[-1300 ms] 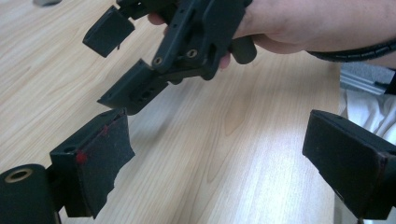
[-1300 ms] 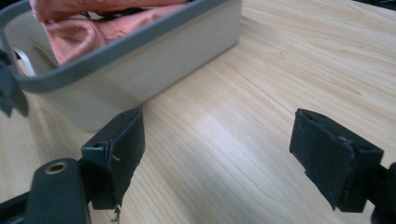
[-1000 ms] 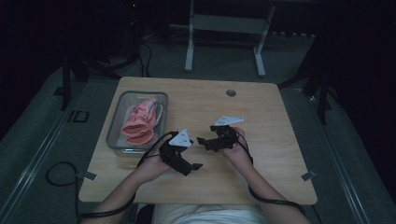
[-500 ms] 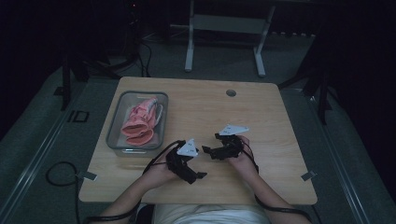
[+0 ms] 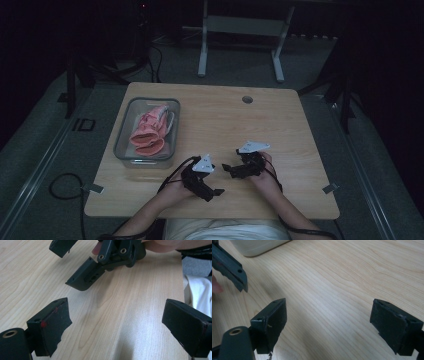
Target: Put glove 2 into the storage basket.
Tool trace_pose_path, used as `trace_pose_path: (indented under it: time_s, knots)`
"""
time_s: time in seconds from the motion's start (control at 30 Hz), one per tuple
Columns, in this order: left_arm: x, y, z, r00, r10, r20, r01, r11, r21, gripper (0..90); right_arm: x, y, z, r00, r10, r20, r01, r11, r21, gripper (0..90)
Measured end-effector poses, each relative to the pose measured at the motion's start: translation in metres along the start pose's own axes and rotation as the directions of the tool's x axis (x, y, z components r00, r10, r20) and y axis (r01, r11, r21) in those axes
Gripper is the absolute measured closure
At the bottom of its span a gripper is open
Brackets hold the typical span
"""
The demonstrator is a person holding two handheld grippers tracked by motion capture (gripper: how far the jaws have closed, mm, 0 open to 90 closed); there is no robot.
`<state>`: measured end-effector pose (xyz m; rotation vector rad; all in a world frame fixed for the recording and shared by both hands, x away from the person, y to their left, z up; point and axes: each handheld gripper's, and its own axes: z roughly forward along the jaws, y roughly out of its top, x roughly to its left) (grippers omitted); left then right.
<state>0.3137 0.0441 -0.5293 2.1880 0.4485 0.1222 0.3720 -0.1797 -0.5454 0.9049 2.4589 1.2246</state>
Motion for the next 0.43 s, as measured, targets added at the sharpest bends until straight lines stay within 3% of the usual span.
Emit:
trace_pose_path:
  time_s: [0.43]
  knots:
    - [-0.0005,-0.0037,0.0016,1.0000,0.000,0.010,0.000,0.9998,0.021,7.4,-0.0021,-0.0067,-0.0011,0.9999,0.003,0.011,-0.003,1.000,-0.003,14.4]
